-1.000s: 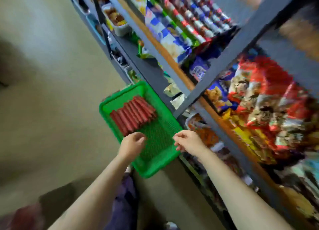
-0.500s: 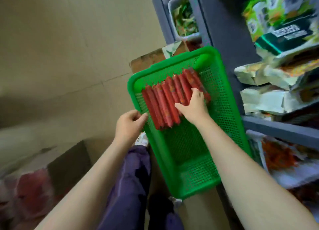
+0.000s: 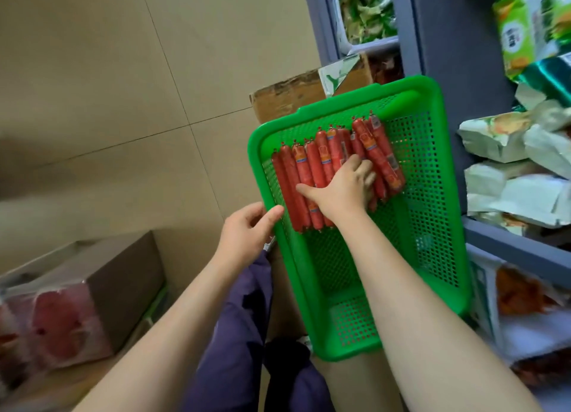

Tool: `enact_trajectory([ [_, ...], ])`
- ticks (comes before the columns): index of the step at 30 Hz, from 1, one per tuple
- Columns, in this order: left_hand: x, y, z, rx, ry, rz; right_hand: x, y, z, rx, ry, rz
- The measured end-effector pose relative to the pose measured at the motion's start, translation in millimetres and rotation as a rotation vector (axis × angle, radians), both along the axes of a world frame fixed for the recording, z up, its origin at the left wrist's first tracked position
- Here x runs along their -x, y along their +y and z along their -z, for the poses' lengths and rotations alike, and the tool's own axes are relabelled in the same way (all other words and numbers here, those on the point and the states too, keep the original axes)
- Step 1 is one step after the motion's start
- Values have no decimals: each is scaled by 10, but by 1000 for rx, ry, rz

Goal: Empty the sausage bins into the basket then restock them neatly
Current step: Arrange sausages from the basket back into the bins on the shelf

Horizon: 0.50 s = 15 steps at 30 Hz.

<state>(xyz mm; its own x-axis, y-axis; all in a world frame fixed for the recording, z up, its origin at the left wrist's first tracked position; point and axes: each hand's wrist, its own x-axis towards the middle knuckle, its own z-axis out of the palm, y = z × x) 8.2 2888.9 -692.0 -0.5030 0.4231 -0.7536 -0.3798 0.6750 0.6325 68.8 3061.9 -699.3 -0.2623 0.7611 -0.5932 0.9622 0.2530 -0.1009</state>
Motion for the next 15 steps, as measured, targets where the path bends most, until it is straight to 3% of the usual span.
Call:
enact_trajectory([
  [4,-10,16,-21,-17,25,1,-35,-41,3,74,128,111],
  [12,-104,4,-42,45,143,-35,89,-100,4,92,-25,4],
  [15,-163,30,-71,73,155,-72,44,-7,-3,136,26,26],
])
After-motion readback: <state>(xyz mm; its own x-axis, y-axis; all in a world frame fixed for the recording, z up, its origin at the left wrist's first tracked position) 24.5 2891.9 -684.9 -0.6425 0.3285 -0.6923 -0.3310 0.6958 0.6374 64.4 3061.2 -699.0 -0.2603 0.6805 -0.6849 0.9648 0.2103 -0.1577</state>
